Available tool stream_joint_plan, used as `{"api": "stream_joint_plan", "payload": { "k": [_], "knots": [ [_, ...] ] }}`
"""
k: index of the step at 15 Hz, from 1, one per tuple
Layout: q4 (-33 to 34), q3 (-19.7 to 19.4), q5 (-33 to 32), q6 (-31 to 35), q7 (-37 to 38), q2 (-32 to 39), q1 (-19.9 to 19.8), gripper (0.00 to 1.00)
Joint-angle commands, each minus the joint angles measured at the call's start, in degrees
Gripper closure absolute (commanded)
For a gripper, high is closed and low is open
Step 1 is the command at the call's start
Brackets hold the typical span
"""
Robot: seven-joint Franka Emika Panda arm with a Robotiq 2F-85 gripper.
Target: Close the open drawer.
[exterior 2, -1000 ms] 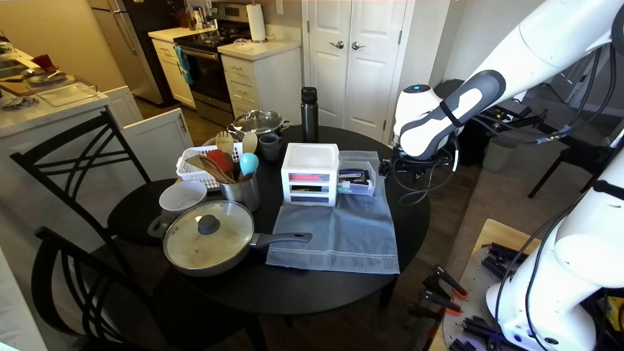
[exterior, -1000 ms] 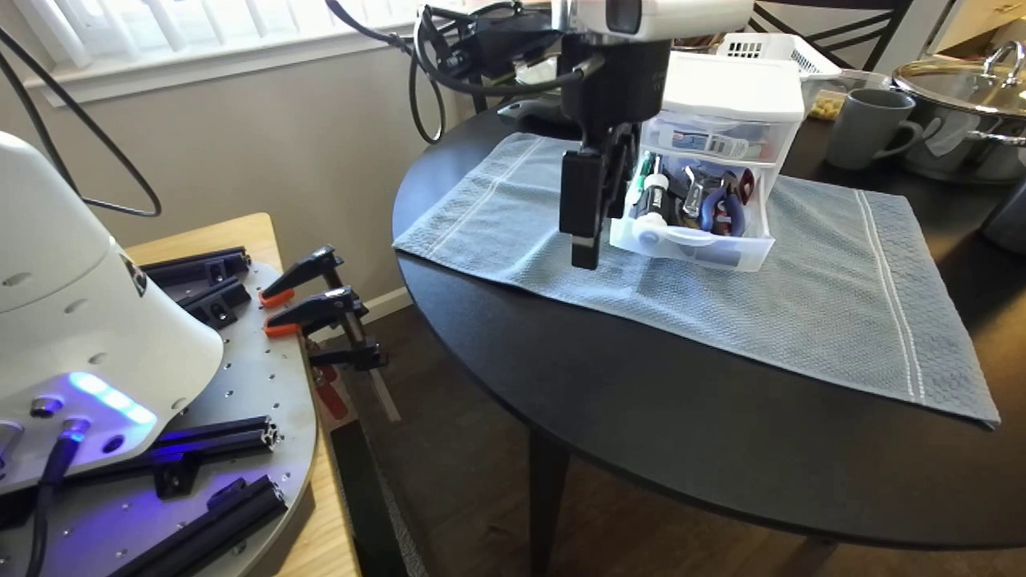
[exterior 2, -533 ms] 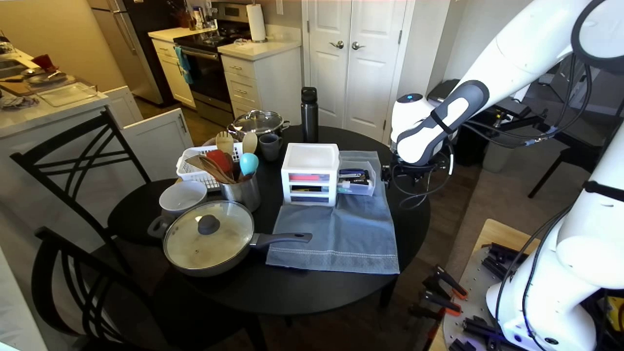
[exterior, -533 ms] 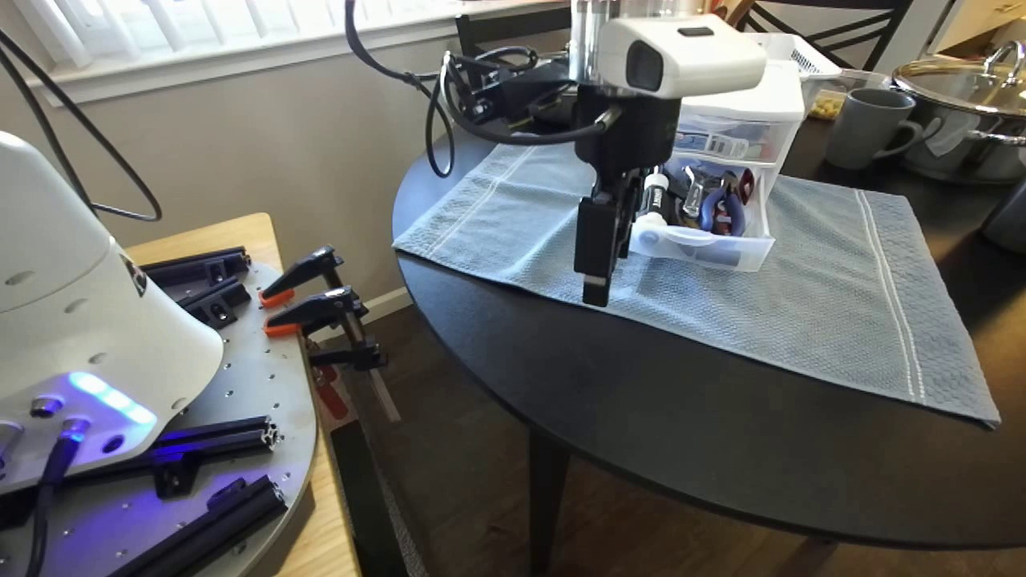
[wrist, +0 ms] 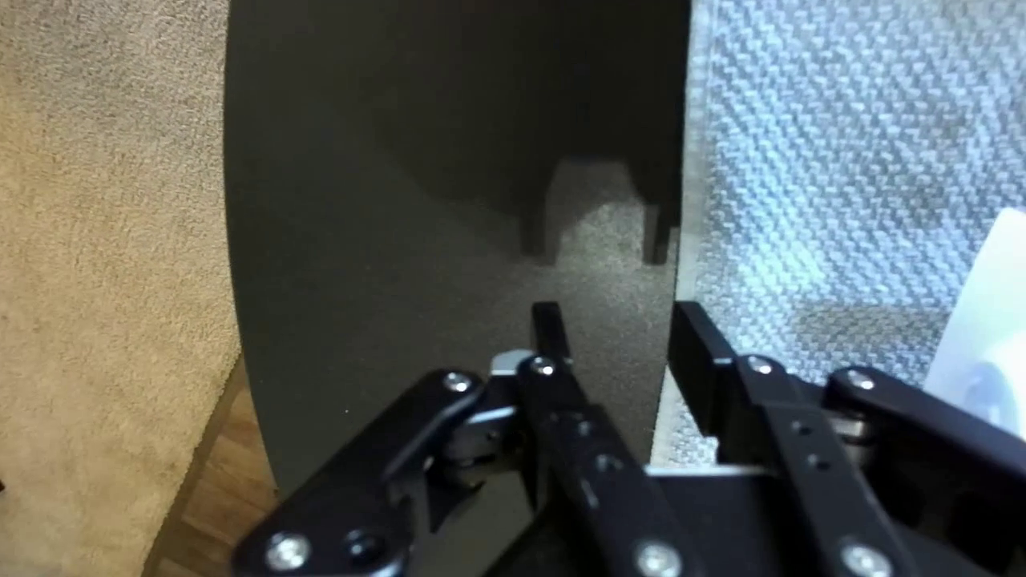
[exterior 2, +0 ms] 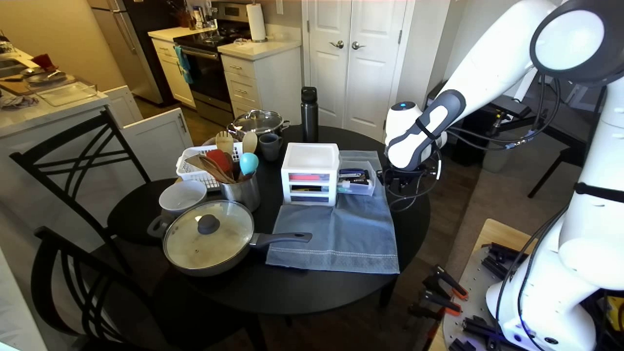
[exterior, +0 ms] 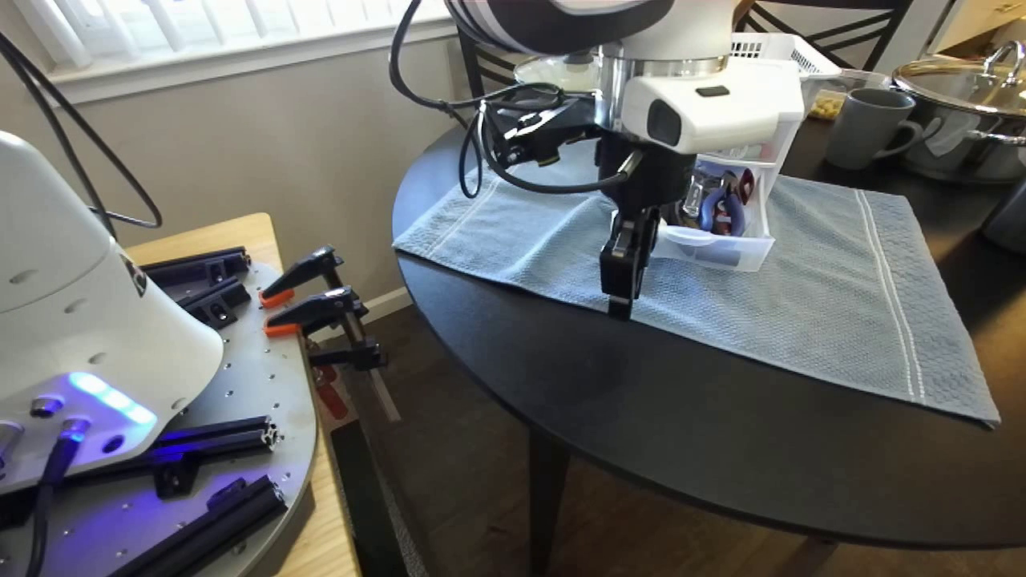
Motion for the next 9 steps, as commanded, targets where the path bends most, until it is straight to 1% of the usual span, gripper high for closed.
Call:
{"api": "stream_joint_plan", "payload": {
  "k": [1, 2, 5, 6, 8, 9],
  "knots": [
    [0.47, -0.29, 5.08, 2.64, -1.62, 0.33, 1.00, 0.91],
    [0.17, -0.19, 6.59, 3.35, -1.90, -0.37, 0.96, 0.95],
    [-0.20, 0.04, 10.22, 5.72, -2.75, -1.60, 0.91, 1.00],
    [0.01, 0.27, 11.11, 6.09, -3.28, -1.59, 1.02, 1.00],
    [0.17, 0.97, 12.74, 6.70, -4.25, -1.78, 1.30, 0.95],
    [0.26, 1.04, 12.81, 7.01, -4.41, -1.72, 1.68, 0.97]
  ]
}}
